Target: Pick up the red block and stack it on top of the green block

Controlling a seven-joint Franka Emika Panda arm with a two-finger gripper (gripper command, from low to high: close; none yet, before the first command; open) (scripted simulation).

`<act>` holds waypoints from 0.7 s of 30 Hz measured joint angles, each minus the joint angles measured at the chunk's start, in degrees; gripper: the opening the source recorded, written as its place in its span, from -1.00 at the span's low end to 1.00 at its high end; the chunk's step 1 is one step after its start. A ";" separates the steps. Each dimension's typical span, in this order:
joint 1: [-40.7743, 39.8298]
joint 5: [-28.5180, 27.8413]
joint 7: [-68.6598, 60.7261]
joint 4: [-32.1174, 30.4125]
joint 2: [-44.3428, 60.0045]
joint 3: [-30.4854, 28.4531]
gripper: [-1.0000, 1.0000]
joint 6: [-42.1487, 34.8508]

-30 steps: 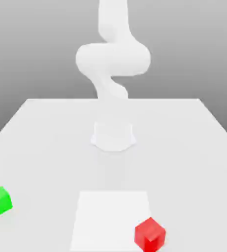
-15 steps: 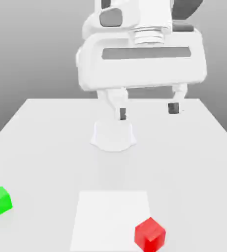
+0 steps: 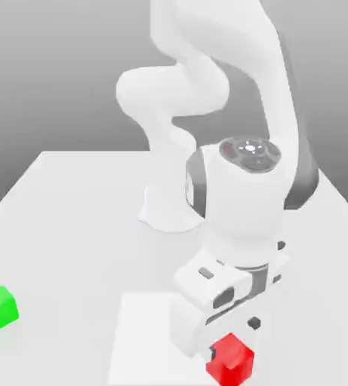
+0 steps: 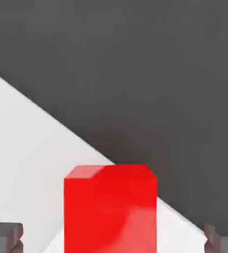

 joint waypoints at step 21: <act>-12.21 1.99 -2.38 -2.42 -11.51 -11.25 -1.00 -9.48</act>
